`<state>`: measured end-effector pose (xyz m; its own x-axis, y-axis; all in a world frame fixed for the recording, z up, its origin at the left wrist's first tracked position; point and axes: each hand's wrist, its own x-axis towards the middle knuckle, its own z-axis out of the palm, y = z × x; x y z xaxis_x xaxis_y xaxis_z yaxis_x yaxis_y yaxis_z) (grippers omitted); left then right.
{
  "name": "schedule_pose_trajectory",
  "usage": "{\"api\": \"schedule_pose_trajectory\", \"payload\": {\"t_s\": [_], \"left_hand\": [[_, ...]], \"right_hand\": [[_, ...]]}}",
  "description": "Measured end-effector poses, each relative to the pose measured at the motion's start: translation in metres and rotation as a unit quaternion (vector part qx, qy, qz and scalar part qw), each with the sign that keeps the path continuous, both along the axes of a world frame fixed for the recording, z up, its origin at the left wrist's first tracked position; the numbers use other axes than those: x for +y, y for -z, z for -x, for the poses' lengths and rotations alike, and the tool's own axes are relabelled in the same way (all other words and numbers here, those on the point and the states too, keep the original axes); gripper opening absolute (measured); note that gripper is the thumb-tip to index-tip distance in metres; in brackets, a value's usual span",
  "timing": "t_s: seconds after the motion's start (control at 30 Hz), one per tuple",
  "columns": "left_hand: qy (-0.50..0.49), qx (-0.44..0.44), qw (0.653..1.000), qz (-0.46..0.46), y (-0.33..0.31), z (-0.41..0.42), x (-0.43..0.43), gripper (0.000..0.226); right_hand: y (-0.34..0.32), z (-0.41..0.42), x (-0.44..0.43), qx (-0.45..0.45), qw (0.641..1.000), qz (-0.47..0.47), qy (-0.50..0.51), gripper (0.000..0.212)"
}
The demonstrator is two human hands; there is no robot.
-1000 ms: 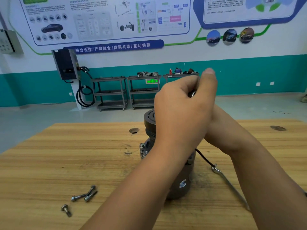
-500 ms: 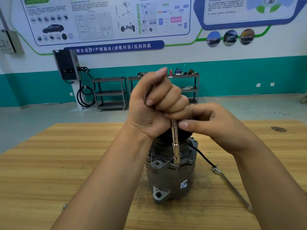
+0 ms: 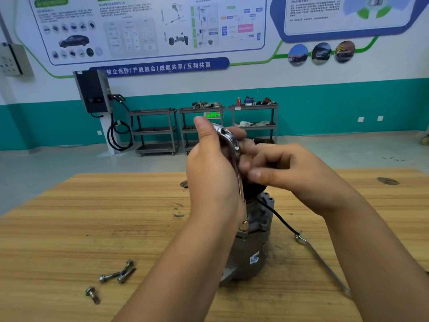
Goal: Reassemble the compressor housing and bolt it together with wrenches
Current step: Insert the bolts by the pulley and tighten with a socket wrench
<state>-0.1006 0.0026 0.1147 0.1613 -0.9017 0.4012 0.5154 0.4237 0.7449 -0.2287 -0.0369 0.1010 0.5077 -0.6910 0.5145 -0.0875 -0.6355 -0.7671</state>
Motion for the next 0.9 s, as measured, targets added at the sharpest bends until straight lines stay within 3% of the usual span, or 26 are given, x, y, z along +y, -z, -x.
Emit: {"api": "schedule_pose_trajectory", "payload": {"t_s": [0.07,0.2,0.3,0.43,0.57,0.77,0.9], "left_hand": [[0.065,-0.023,0.997,-0.037,-0.005,-0.005,-0.004,0.059],[0.199,-0.112,0.970,-0.080,-0.017,-0.014,-0.011,0.065],[0.240,-0.154,0.955,-0.083,-0.022,-0.015,-0.014,0.064],[0.045,-0.174,0.984,0.002,-0.009,-0.004,-0.012,0.043],[-0.094,-0.194,0.971,0.101,0.004,0.002,-0.009,0.028],[-0.164,-0.266,0.938,0.151,0.007,0.009,-0.005,0.024],[-0.126,-0.288,0.938,0.143,0.003,0.005,-0.005,0.032]], "right_hand": [[0.001,0.002,-0.002,-0.025,1.000,-0.005,-0.018,0.011],[0.002,0.002,-0.004,-0.042,0.999,-0.009,-0.017,0.049],[0.003,0.002,-0.005,-0.049,0.999,-0.005,-0.009,0.045],[0.002,0.001,-0.007,-0.045,0.999,0.007,-0.004,0.028],[0.001,0.001,-0.007,-0.037,0.999,0.012,-0.010,0.025],[0.003,0.003,-0.008,-0.060,0.998,-0.009,-0.017,0.025],[0.004,0.001,-0.009,-0.078,0.997,-0.019,0.008,0.019]]}}
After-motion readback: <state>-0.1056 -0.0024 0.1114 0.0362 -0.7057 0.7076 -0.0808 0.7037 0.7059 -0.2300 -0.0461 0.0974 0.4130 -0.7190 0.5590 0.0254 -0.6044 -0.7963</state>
